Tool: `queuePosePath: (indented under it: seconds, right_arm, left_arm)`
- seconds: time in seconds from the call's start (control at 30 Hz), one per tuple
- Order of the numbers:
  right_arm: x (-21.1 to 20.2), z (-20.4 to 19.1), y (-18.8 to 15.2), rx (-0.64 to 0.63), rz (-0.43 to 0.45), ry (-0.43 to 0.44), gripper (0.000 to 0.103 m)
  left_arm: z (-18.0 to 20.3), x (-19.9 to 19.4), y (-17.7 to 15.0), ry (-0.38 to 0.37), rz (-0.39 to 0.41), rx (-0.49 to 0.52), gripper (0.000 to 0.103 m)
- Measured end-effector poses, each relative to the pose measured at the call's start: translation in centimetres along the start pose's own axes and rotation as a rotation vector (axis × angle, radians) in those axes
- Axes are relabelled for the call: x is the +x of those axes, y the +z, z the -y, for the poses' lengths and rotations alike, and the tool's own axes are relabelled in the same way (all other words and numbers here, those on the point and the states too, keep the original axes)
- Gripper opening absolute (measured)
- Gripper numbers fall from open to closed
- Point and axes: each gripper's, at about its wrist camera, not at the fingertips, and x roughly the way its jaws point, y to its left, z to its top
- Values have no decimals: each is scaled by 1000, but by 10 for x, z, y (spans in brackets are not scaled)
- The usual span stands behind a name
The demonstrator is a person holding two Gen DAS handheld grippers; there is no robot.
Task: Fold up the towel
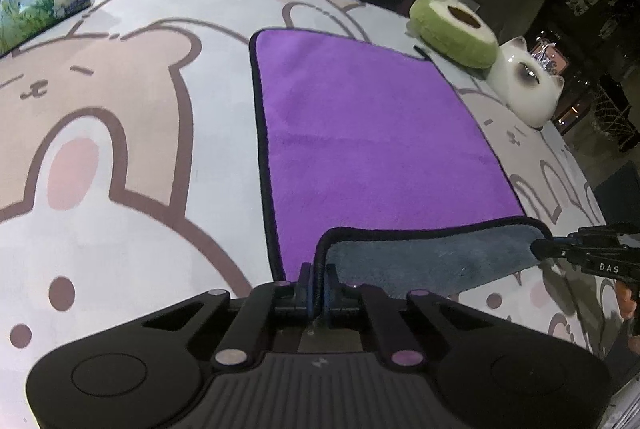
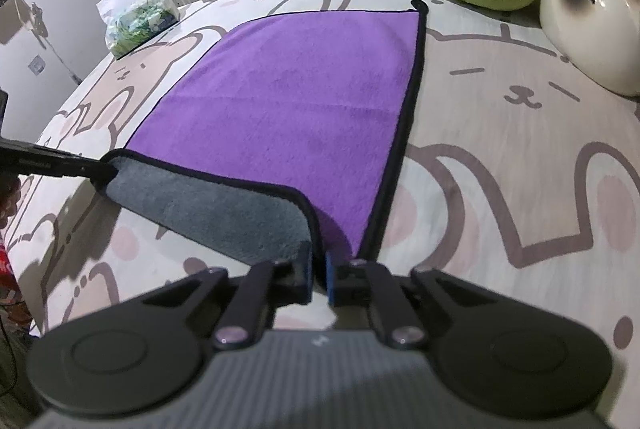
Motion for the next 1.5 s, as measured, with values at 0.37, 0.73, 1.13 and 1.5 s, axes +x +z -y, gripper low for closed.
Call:
queuePosePath:
  seconds: [0.37,0.73,1.13,1.5]
  right_arm:
    - [-26,1,16,28,119,1,5]
    - [-40,5,40,55,230,-11,5]
    - [-32,20,76,82,280,-6,5]
    - [-10,27,112,85,294,-3,5]
  left_arm:
    - [8,-25,22,-18,124,-15,4]
    - [5,-36,46,-49,208,-28,4]
    - [-8,-21,81,-81,254,-58,4]
    - [-21,-1,123,-66,246,-64,4]
